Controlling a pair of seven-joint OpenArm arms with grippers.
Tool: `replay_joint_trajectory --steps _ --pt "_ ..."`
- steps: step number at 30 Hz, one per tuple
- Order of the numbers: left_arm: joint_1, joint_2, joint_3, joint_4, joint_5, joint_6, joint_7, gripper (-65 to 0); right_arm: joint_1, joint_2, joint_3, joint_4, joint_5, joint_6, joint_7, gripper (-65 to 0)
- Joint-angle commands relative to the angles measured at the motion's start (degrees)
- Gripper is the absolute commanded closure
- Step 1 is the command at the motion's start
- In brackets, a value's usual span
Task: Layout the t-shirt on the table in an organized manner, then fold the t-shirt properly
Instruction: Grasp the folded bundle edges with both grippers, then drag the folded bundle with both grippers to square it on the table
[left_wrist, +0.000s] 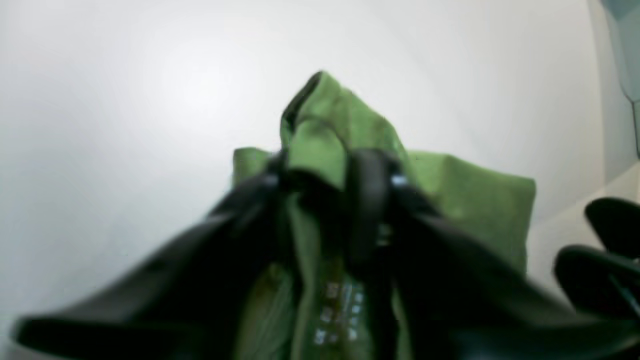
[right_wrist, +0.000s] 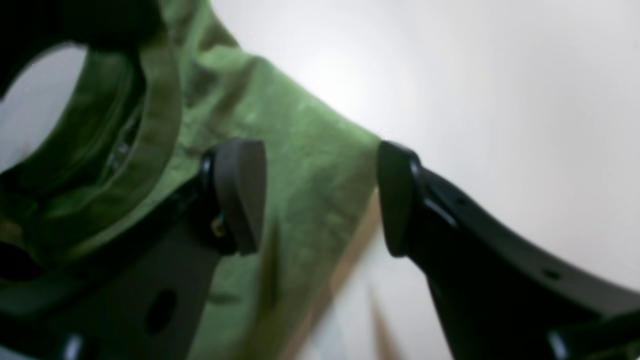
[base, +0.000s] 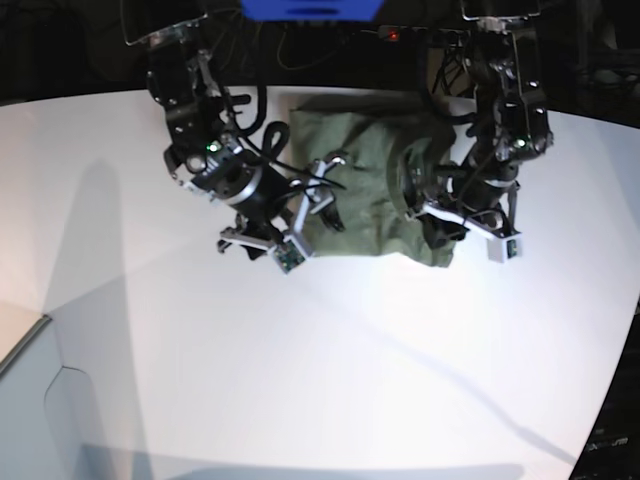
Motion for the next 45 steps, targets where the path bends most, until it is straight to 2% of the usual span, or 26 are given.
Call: replay_joint_trajectory --steps 1,2,3,5,9,18,28,30,34,35,38,42,45 --pt "-0.5 0.0 -0.2 0.8 -0.6 -0.4 -1.1 -8.2 0.7 0.2 0.0 0.9 0.8 0.1 1.3 -34.9" --pt "-0.5 0.0 -0.3 0.7 -0.6 -0.4 -1.1 -2.4 0.8 0.4 -0.1 0.8 0.8 0.1 1.3 -34.9" --pt "-0.4 -0.1 -0.3 0.6 -0.6 -0.3 -1.1 0.0 0.8 0.5 -0.2 0.8 0.8 0.1 1.3 -34.9" --pt "0.0 -0.4 -0.3 0.8 -0.6 -0.3 -1.1 -1.5 0.8 0.5 -0.2 0.8 0.8 0.1 1.3 -34.9" --pt "0.9 -0.5 -0.5 1.1 -0.7 -0.3 -1.1 0.0 0.8 0.5 -0.2 0.8 0.8 0.1 1.3 -34.9" --pt "2.1 0.0 -6.7 -1.7 -0.7 -0.7 -1.5 -0.1 1.1 0.4 -0.3 -2.0 0.8 0.1 1.3 -34.9" --pt "1.9 -0.1 -6.8 -5.0 -0.7 -0.5 -1.2 -0.7 1.1 0.3 -0.3 -3.1 0.8 0.1 1.4 -34.9" --pt "1.9 -0.1 -7.0 -6.1 -0.7 -0.4 -1.1 -4.1 1.3 0.3 -0.3 -3.0 0.8 0.1 1.4 -34.9" --pt "2.5 0.0 -7.1 -5.9 -0.7 -0.7 -1.1 -15.4 1.9 0.3 -0.3 -3.0 0.8 0.1 1.4 -34.9" --pt "3.3 0.0 -7.1 -5.2 -0.8 -0.9 -1.2 -16.3 2.0 0.3 -0.3 -2.8 0.8 0.1 1.4 -34.9" --pt "4.8 0.1 -6.8 -0.8 -0.8 -0.9 -1.3 -12.7 2.8 0.0 -0.3 -2.5 0.8 0.1 1.4 -34.9" --pt "6.5 0.1 -6.8 4.7 -2.3 -0.8 -1.1 0.0 3.8 -1.0 -0.4 -3.0 0.8 0.1 1.3 -34.9" --pt "8.1 -0.2 -7.1 7.7 -5.9 -0.7 -1.1 -0.5 3.9 -2.5 -0.5 -3.0 0.8 0.1 1.3 -34.9"
